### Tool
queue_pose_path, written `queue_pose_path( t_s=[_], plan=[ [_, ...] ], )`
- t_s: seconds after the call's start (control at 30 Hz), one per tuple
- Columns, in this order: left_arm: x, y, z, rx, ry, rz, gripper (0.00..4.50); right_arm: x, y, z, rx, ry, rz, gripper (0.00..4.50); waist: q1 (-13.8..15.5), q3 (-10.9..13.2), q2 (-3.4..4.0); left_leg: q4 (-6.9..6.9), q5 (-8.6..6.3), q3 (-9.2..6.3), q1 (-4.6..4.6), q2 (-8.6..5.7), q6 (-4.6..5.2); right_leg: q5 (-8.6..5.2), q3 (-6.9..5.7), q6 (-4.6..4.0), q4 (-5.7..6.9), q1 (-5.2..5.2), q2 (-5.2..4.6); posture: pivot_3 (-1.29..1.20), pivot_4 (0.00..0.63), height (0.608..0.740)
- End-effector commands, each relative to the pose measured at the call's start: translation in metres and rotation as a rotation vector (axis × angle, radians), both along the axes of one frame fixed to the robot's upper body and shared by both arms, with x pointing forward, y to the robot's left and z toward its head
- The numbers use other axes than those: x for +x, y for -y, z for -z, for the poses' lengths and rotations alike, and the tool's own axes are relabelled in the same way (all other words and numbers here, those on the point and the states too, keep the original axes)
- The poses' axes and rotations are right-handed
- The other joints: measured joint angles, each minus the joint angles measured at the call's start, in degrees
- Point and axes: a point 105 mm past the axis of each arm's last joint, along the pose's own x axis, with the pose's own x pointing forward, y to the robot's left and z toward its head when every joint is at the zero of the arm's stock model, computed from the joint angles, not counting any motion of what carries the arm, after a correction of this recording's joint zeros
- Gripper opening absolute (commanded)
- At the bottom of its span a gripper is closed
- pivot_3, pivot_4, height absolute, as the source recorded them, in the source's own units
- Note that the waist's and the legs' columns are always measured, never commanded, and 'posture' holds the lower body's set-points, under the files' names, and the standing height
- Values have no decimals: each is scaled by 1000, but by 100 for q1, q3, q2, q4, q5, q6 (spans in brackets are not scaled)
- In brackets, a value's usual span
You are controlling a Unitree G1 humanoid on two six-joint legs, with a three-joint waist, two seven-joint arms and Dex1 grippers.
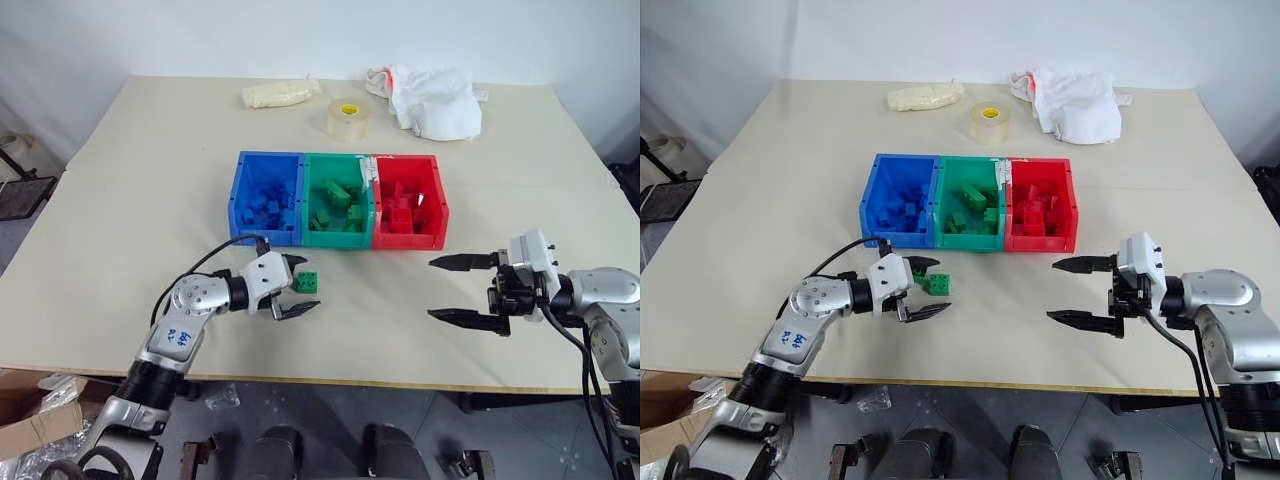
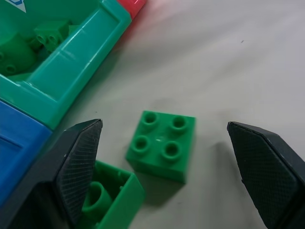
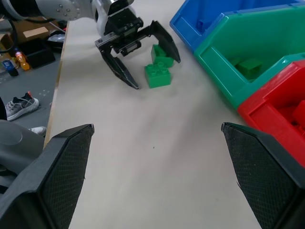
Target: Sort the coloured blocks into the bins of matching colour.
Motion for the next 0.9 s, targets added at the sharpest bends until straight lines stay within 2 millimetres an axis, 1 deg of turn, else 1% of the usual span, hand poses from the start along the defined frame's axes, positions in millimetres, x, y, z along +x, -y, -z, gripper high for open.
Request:
queue_pose_path(
  t_s=[0.03, 0.17, 0.27, 0.33, 0.47, 0.53, 0.63, 0.73, 0.9],
  plan=[
    [4, 1, -2, 50, 2, 23, 4468, -4, 2, -14, 25, 65, 16, 4500, 9, 0, 0, 0, 0, -1, 0, 0, 0, 0, 0, 0, 1, 0, 0, 0, 150, 740],
    [3, 5, 0, 87, -15, 70, 4468, -6, 2, -16, 54, 80, 29, 4500, 2, 0, 0, 1, 0, -2, 0, -1, 1, 0, -1, 0, 1, 1, 0, 0, 150, 740],
    [4, 5, 0, 90, -17, 77, 3924, -7, 2, -15, 61, 81, 37, 4500, 3, 0, 0, 1, 0, -2, 0, -1, 0, 0, -3, 0, 2, 1, 1, 0, 150, 740],
    [4, 5, 1, 93, -22, 82, 3377, -6, 2, -16, 70, 87, 42, 4500, 2, 0, 0, 1, 0, -1, 1, -1, 1, 0, -3, 0, 3, 1, 1, 0, 150, 740],
    [5, 5, -1, 89, -20, 92, 2097, -6, 3, -18, 92, 94, 45, 4500, 0, 0, 0, 1, 0, -1, 1, 0, 0, 0, -3, 0, 3, 1, 1, 0, 150, 740],
    [8, 7, -6, 59, -6, 79, 1513, -5, 4, -19, 109, 98, 54, 4500, 1, 0, 0, 1, 0, -1, 1, 0, 0, 0, -3, 0, 3, 1, 1, 0, 150, 740],
    [9, 17, -25, -23, 31, 80, 1513, -4, 6, -20, 127, 100, 68, 4500, 12, 0, -1, 2, 0, -2, 0, 0, 1, 0, -2, 0, 4, 1, 1, 0, 150, 740],
    [12, 28, -52, -126, 79, 58, 1513, -2, 10, -22, 136, 106, 90, 4500, 15, 1, -2, 6, 1, -6, -2, 2, 2, 0, -2, 1, 5, 2, -1, 0, 150, 740],
    [24, 40, -89, -248, 153, 2, 1513, 4, 15, -28, 135, 124, 124, 4500, 9, 1, -3, 7, 1, -7, -3, 0, 2, 1, -3, 1, 7, 2, -1, 0, 150, 740]
  ],
)
